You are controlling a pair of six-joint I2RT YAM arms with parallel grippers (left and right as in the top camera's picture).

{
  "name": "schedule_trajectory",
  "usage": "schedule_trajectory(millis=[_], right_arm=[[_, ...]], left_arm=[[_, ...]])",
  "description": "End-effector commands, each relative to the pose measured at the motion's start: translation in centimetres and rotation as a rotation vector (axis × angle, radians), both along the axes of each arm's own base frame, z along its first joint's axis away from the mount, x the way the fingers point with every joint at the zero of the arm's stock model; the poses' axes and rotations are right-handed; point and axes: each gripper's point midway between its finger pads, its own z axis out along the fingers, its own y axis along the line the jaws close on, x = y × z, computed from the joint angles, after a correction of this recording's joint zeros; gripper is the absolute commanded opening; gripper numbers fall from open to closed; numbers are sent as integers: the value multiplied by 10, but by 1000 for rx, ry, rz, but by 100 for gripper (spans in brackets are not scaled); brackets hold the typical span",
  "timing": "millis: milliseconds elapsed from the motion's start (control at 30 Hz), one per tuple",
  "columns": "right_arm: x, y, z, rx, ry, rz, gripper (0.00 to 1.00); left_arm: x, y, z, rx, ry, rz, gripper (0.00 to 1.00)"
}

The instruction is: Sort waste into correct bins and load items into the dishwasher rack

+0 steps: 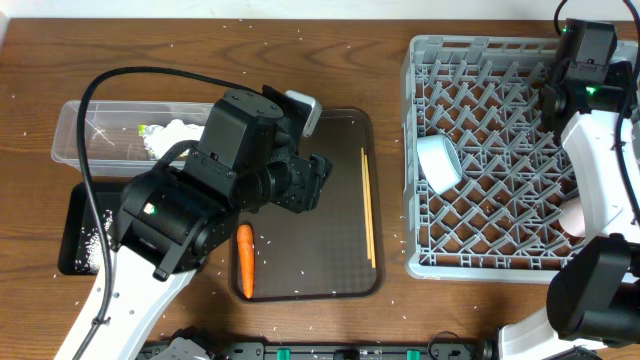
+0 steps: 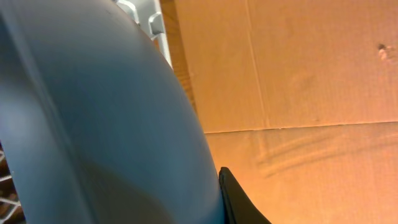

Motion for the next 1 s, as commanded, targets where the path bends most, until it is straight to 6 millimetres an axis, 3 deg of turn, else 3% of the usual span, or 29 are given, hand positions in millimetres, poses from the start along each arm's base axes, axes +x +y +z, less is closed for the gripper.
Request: schedule_trajectory(millis=[0,33,167,233,300,433,567,733,967], right_arm=[[0,-1,-5,20,-1,-8,10],[-1,-1,-6,20,4,-8,17],[0,6,-15,64,30,25,27],[-3,6,-18,73,34,14,43],[-4,8,-17,65,41,12,51],[-3,15,-6,36,19,16,62],[-1,29,12,33,-33,50,67],[3,71,27,89,-54,191,72],[-6,140,28,174,-9,371,74]], left_arm=[[2,0,4,12,-21,-8,64],[2,0,4,12,-21,-8,64],[2,0,4,12,-21,-8,64],[2,0,4,13,-20,-8,64],[1,0,3,15,-17,-8,64],[0,1,2,36,-29,-32,64],[6,12,0,94,-56,8,65],[13,25,-1,148,-81,61,65],[12,33,0,180,-96,80,65]])
